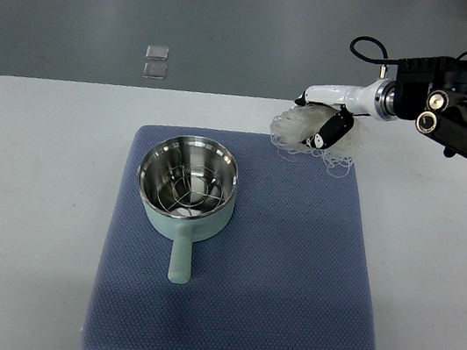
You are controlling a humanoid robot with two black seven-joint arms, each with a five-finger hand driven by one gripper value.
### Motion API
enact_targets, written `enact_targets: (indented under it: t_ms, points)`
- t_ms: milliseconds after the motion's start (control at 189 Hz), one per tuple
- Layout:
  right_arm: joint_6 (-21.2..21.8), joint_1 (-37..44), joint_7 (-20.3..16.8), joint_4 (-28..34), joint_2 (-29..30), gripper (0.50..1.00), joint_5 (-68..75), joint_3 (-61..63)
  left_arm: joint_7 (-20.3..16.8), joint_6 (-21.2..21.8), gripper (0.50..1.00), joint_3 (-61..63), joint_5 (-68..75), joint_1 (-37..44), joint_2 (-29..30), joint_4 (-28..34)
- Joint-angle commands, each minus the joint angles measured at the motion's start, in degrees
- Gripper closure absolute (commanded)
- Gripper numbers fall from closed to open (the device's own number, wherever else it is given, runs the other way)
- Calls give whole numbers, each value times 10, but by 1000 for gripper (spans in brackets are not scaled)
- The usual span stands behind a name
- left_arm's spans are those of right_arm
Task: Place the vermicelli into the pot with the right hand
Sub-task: 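Lift the vermicelli with the right hand and carry toward the pot, then lower the vermicelli into the green pot and open the right hand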
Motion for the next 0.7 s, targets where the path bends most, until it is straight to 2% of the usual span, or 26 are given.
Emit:
enact_targets:
  t_ms: [0,132,291,492,694]
  points:
    - [16,46,-1,42,-38,1000,13,0,0,0,500,-1,0,0,0,-1]
    - [32,98,-1,88,-64,1000,18,-1,0,-1,500,-1,1,0,0,-1]
    - [35,132,-1,116,-49,1000,91,-1,0,-1,500,-1,1,0,0,-1]
    - [26,139,-1,106,54,1000,156,-7,0,-1,500,-1,1,0,0,-1]
    - [18,107,-1,26,173,1000,154,-19,0,0,500,-1,0,0,0,2]
